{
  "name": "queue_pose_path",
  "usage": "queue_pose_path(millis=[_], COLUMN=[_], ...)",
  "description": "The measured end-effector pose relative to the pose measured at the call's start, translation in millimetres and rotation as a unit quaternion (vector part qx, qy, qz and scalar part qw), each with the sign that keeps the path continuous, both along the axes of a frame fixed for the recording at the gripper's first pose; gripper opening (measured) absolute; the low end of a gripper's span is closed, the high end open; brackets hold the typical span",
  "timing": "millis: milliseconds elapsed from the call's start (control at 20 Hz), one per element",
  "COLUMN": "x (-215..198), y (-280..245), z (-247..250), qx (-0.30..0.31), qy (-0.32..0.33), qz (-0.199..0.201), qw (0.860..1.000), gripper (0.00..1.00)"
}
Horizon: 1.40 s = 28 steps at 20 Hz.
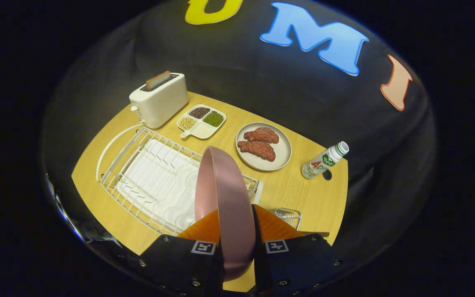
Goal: Take the plate from the dish rack, then take the spoon from the basket and place it into the plate.
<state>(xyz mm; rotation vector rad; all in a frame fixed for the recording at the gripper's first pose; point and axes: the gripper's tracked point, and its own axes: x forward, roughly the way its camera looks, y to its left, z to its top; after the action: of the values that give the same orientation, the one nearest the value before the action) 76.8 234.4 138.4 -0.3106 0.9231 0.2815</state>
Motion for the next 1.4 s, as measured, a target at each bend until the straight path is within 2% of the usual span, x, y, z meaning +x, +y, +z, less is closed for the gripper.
queue_pose_path(millis=[450,750,950,1100,1400], x=[-86,-155,-191,-200,-212], y=[-93,-121,-121,-112,-84], z=[5,-47,-100,-134,-177], qx=[0.143,0.181,0.223,0.245,0.31], qy=[0.008,0.038,0.09,0.11,0.159], qz=[-0.07,-0.092,-0.128,-0.141,-0.163], qw=[0.987,0.978,0.962,0.953,0.923], gripper=[0.29,0.29,0.29,0.29,0.29])
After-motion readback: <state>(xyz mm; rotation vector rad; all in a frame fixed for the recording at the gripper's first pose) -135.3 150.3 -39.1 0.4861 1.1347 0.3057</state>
